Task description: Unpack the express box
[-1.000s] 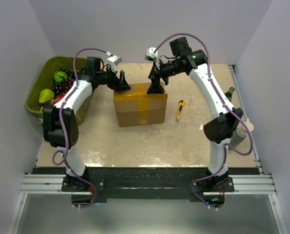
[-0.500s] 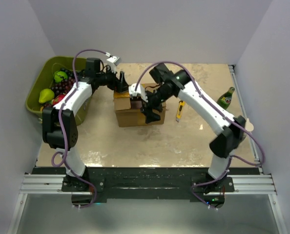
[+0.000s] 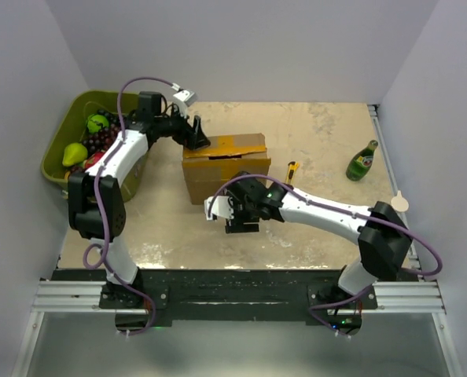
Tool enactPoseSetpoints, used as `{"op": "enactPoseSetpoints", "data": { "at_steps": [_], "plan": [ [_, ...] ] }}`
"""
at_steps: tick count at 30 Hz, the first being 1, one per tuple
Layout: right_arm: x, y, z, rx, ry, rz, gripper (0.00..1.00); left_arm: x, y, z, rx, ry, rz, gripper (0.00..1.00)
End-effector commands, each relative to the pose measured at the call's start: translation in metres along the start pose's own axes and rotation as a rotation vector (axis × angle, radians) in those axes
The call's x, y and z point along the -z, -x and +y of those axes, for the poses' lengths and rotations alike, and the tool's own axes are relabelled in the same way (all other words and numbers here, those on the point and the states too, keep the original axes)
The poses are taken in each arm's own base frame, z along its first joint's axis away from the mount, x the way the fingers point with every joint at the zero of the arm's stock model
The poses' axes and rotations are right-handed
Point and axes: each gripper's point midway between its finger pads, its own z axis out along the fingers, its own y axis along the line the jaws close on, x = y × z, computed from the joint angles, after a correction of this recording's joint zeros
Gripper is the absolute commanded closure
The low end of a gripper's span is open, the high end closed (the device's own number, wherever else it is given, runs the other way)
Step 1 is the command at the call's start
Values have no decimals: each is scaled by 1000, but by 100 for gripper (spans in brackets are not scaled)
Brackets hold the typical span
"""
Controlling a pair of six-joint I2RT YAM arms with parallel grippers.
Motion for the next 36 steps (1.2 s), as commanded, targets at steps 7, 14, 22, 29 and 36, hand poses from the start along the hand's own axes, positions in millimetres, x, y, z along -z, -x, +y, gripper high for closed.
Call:
{"op": "enactPoseSetpoints", "data": {
  "at_steps": [7, 14, 22, 29, 36],
  "plan": [
    [225, 141, -136, -176, -272, -667, 18, 64, 75, -35, -435, 65, -161, 3],
    [201, 98, -244, -415, -568, -583, 17, 71, 46, -46, -347, 37, -81, 7],
    [139, 80, -253, -466, -530, -505, 19, 91, 28, -83, -340, -36, -118, 6],
    [149, 88, -189, -385, -417, -520, 19, 92, 5, -81, -309, -9, -84, 6],
    [130, 80, -124, -289, -329, -457, 19, 73, 16, -70, -453, -37, -76, 5]
  ]
}}
